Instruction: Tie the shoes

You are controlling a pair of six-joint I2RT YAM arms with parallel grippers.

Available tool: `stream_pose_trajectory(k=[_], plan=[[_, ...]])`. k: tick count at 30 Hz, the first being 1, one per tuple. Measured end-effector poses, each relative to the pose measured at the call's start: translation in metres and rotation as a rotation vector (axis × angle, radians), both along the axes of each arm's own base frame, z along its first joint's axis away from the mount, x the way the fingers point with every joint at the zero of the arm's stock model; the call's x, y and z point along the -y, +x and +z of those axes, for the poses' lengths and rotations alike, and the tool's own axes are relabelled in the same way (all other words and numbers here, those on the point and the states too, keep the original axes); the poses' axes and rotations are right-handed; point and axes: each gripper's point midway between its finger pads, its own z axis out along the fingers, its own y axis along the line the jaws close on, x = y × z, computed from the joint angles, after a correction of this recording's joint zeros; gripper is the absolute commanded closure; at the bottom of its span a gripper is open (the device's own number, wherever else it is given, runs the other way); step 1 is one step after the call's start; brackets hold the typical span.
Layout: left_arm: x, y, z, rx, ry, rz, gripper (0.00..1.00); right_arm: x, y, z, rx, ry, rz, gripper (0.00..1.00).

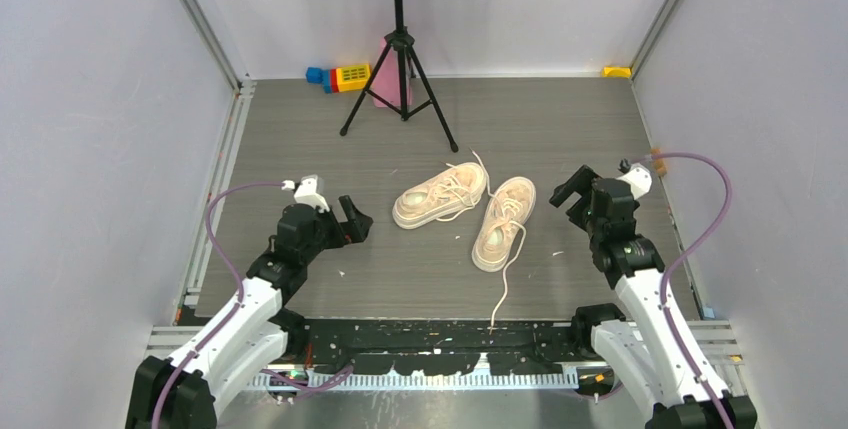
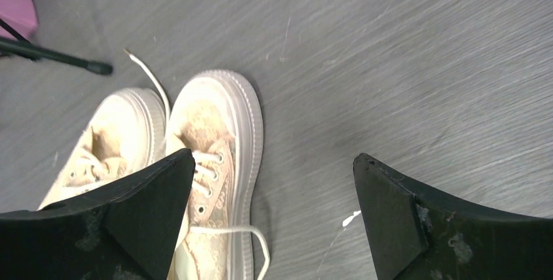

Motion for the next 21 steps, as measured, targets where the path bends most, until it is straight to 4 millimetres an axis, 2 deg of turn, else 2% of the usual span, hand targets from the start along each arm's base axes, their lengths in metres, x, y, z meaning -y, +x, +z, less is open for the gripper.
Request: stream_pose_trajectory(k=[3,8,13,17,21], plan=[[0.001,-0.001,0.001,0.002,-0.003,-0.01,0.0,-0.013,0.0,-0.011,-0.088,0.03,0.059,0.04],[0.017,-0.006,0.005,0.039,-0.039,-0.109,0.0,-0.042,-0.003,-0.028,-0.208,0.116,0.203,0.05],[0.029,-0.009,0.003,0.039,-0.067,-0.182,0.03,-0.067,-0.016,-0.042,-0.311,0.176,0.302,0.09],[0.036,-0.011,-0.002,0.017,-0.078,-0.225,0.04,-0.083,-0.029,-0.044,-0.347,0.194,0.361,0.1],[0.041,-0.012,0.0,0.027,-0.088,-0.256,0.04,-0.097,-0.039,-0.041,-0.343,0.222,0.4,0.18]])
